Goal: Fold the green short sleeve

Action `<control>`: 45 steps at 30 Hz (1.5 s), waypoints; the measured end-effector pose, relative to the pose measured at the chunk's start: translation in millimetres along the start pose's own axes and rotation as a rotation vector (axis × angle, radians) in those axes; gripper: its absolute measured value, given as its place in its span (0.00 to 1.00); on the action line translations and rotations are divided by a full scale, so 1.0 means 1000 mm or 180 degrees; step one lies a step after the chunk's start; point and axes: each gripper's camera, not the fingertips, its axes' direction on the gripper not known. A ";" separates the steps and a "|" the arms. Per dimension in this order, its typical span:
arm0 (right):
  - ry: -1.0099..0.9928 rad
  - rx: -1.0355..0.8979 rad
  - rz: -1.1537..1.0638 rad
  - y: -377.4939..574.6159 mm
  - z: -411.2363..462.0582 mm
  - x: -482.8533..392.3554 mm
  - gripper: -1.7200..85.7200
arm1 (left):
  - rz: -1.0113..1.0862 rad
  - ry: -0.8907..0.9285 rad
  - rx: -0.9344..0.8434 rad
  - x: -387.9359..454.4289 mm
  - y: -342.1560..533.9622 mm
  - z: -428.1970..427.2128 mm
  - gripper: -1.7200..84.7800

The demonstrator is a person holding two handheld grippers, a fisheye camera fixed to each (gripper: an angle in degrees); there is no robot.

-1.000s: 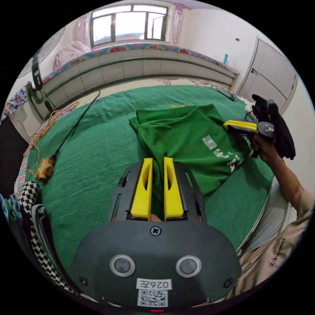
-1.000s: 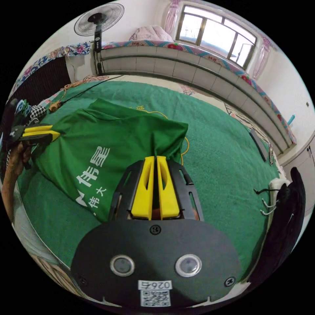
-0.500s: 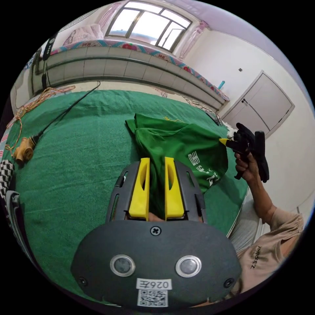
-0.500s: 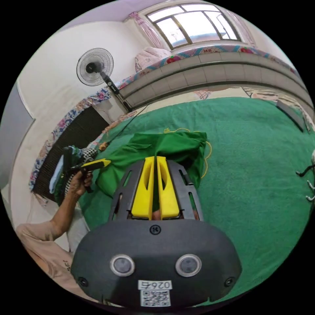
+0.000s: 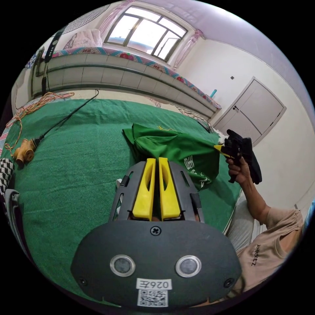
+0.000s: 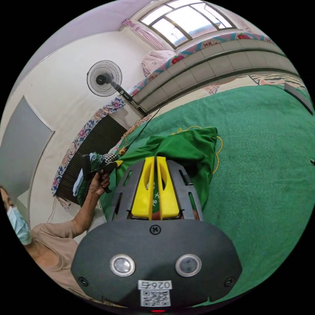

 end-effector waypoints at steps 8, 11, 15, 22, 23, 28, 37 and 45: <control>-0.1588 -0.0822 -0.1080 0.007 -0.006 -0.041 0.00 | 0.0754 0.1254 0.0016 0.019 0.013 -0.032 0.01; -0.1574 -0.1559 -0.3044 0.051 -0.025 -0.125 0.00 | 0.1785 0.2419 -0.0158 0.046 0.022 -0.057 0.01; -0.1027 -0.1307 -0.3771 0.096 -0.049 -0.158 0.00 | 0.3308 0.2343 -0.0690 0.107 0.066 -0.087 0.01; -0.0539 -0.1035 -0.2182 0.053 -0.023 -0.130 0.01 | 0.3069 0.1590 -0.0992 0.108 0.090 -0.109 0.02; -0.0512 -0.1075 -0.2092 0.050 -0.018 -0.129 0.01 | 0.2951 0.1516 -0.1125 0.107 0.093 -0.104 0.02; -0.1219 -0.1766 -0.2717 0.066 0.013 -0.155 0.01 | 0.3472 0.1568 -0.1752 0.132 0.119 -0.090 0.02; -0.0060 -0.1313 -0.2185 0.046 0.038 -0.158 0.05 | 0.3452 0.1535 -0.1307 0.120 0.105 -0.116 0.01; -0.0904 -0.3980 -0.3462 0.125 0.119 -0.186 0.01 | 0.3039 0.1606 -0.1256 0.060 0.075 -0.128 0.01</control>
